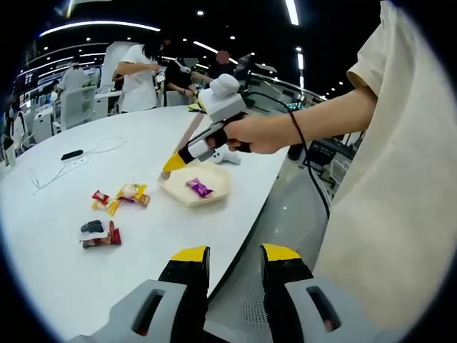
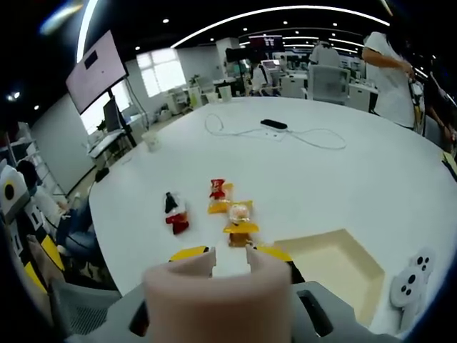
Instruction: Place the target food into the container with the food tongs after gripping and lifting it, then release it inside without dropping or visibly crushing the food.
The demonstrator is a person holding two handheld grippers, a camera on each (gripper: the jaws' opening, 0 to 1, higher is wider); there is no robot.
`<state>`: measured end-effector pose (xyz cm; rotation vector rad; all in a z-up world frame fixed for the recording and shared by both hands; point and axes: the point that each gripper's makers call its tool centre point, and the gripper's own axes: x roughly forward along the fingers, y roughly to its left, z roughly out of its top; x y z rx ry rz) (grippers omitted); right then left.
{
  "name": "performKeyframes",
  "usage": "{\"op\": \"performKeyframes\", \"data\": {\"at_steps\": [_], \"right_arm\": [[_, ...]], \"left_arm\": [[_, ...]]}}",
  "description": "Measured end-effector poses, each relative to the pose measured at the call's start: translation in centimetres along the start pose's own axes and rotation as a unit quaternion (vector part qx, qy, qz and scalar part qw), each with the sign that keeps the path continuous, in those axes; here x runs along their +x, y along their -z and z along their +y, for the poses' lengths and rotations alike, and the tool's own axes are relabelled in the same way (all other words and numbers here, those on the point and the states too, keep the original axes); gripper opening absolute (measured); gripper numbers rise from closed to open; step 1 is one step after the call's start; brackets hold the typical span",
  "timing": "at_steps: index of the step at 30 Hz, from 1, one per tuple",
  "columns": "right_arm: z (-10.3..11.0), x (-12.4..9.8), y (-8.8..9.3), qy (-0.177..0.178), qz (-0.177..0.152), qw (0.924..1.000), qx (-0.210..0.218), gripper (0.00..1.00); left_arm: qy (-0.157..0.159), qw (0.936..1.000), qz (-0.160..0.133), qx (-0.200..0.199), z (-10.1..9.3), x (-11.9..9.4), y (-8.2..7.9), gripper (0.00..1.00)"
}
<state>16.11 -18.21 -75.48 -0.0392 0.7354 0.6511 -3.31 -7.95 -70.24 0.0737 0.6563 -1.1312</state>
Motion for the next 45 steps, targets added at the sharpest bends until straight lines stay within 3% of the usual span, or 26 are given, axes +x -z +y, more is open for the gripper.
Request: {"op": "performKeyframes", "data": {"at_steps": [30,45], "right_arm": [[0.0,1.5,0.3,-0.006,0.007,0.9999,0.012,0.24],[0.9,3.9,0.4,0.007,0.018,0.9998,0.009,0.24]], "left_arm": [[-0.003,0.9999,0.008,-0.014,1.0,0.1,0.5,0.27],[-0.008,0.9996,0.011,-0.023,1.7,-0.1,0.9,0.27]]}}
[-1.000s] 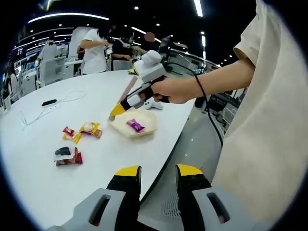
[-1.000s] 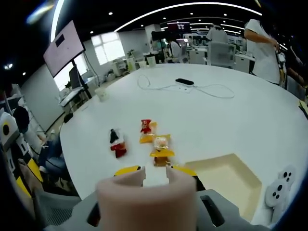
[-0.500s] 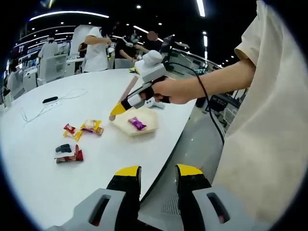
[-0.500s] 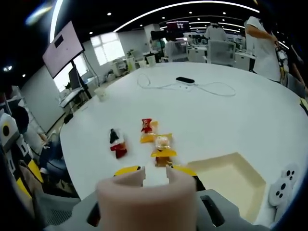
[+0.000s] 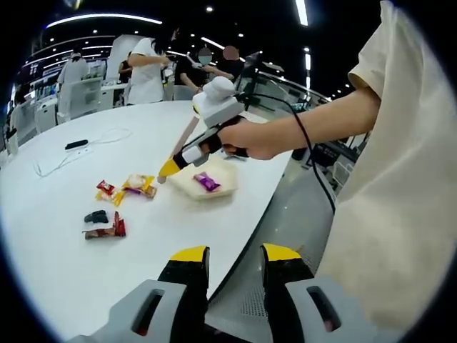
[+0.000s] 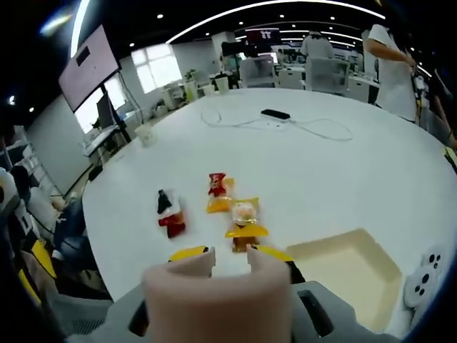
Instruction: Place the target food into the container with the food tongs after gripping and lifting it, then release it inside without dropping or visibly crushing the food.
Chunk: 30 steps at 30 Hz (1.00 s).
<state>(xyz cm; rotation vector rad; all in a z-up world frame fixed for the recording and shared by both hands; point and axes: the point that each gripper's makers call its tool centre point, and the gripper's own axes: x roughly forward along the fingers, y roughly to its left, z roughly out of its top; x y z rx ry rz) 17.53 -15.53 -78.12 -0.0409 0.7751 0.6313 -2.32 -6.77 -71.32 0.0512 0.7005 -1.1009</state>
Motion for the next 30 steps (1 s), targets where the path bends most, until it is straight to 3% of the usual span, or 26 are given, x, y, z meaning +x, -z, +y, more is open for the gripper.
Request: {"op": "performKeyframes", "data": {"at_steps": [15,30], "right_arm": [[-0.5,2.4,-3.7,0.025,-0.011,0.9983,-0.051,0.24],[-0.3,4.2,-4.5,0.023,0.007,0.9972,-0.071,0.25]], "left_arm": [[-0.001,0.9998,0.002,-0.019,0.4,0.1,0.4,0.27],[-0.009,0.9993,0.002,-0.036,1.1,-0.4,1.2,0.27]]}}
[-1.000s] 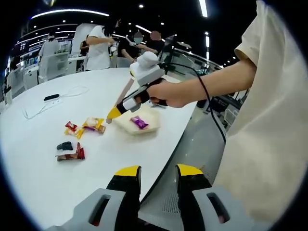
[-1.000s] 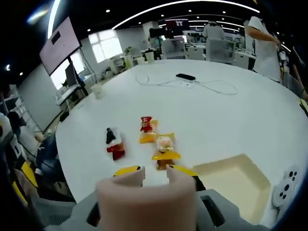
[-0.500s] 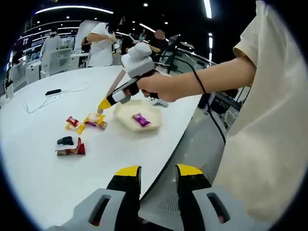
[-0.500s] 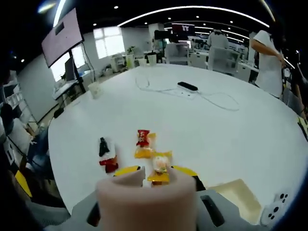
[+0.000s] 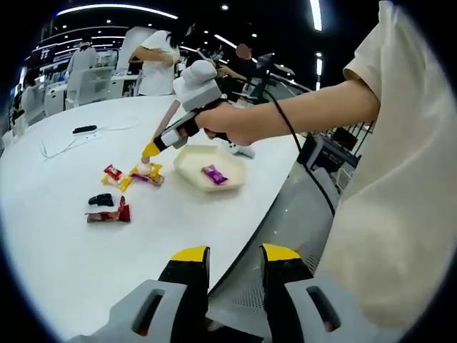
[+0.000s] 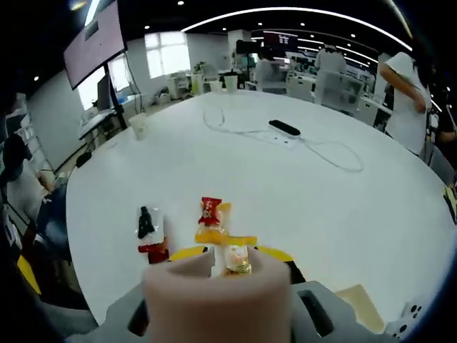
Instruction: Place the target food into the container with the food tongs after gripping and lifting it, then release it inside without dropping or visibly crushing the food.
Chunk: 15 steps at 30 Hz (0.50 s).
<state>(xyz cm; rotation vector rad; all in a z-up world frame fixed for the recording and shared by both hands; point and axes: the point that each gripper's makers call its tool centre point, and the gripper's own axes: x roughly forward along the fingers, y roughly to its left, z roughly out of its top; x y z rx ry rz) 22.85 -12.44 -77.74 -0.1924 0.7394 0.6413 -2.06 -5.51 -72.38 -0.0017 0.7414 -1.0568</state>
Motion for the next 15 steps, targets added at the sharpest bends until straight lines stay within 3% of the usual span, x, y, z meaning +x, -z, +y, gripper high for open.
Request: {"op": "performKeyframes", "data": {"at_steps": [15], "right_arm": [[-0.2,1.2,0.7,0.006,0.028,0.9996,0.003,0.25]], "left_arm": [[-0.002,0.9999,-0.001,-0.013,0.6,-0.2,0.3,0.27]]}}
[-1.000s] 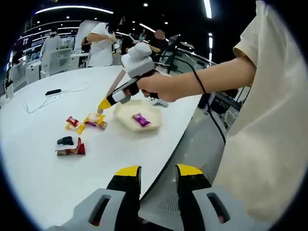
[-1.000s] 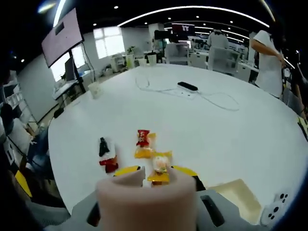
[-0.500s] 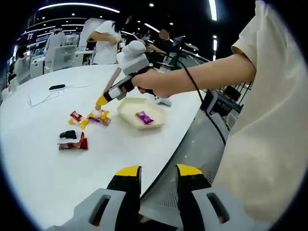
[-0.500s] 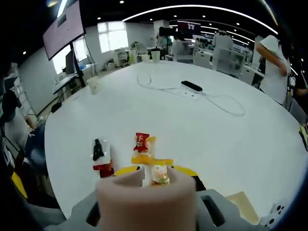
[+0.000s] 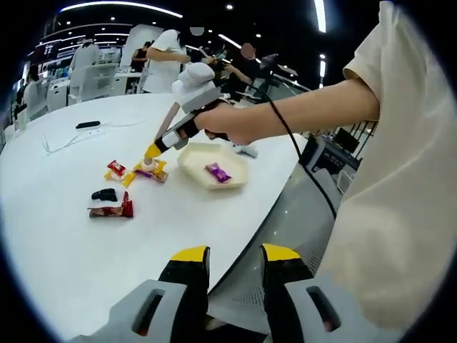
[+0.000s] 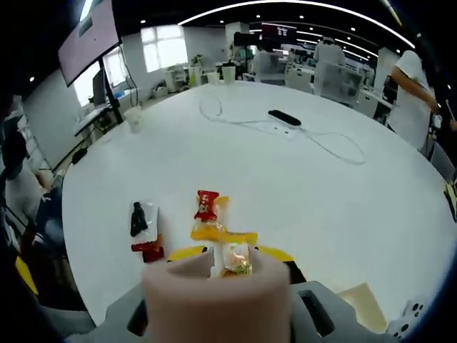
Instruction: Place the target food into the container with the food tongs after gripping and lifting it, then release it inside without dropping or visibly crushing the food.
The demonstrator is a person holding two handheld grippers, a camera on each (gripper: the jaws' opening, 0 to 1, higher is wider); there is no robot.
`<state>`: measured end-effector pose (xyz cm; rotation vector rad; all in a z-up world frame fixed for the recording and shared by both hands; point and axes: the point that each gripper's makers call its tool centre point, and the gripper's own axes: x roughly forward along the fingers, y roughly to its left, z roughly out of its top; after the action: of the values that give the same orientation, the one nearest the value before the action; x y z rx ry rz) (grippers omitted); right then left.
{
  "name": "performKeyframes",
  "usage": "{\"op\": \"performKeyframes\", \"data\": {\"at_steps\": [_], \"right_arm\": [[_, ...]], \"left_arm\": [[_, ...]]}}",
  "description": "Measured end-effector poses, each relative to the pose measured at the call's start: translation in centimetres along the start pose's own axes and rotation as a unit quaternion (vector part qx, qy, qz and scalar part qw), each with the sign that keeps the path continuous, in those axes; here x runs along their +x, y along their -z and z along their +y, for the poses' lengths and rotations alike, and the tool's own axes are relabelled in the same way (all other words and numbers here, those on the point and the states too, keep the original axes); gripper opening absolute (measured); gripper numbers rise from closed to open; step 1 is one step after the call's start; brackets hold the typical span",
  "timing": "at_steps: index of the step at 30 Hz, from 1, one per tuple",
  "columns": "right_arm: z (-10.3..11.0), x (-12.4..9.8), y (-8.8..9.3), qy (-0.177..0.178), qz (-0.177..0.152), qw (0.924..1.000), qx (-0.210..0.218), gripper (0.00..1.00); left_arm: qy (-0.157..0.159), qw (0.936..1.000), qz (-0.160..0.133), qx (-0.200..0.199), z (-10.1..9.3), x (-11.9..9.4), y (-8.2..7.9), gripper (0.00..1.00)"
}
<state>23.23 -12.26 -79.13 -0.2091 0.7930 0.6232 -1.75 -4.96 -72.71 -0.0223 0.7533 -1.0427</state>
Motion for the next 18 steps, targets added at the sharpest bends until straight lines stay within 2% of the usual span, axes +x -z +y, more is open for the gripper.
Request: {"op": "performKeyframes", "data": {"at_steps": [18], "right_arm": [[-0.6,1.3,1.5,0.007,0.035,0.9994,0.000,0.26]], "left_arm": [[-0.003,0.9999,0.002,-0.010,0.5,-0.1,0.3,0.27]]}}
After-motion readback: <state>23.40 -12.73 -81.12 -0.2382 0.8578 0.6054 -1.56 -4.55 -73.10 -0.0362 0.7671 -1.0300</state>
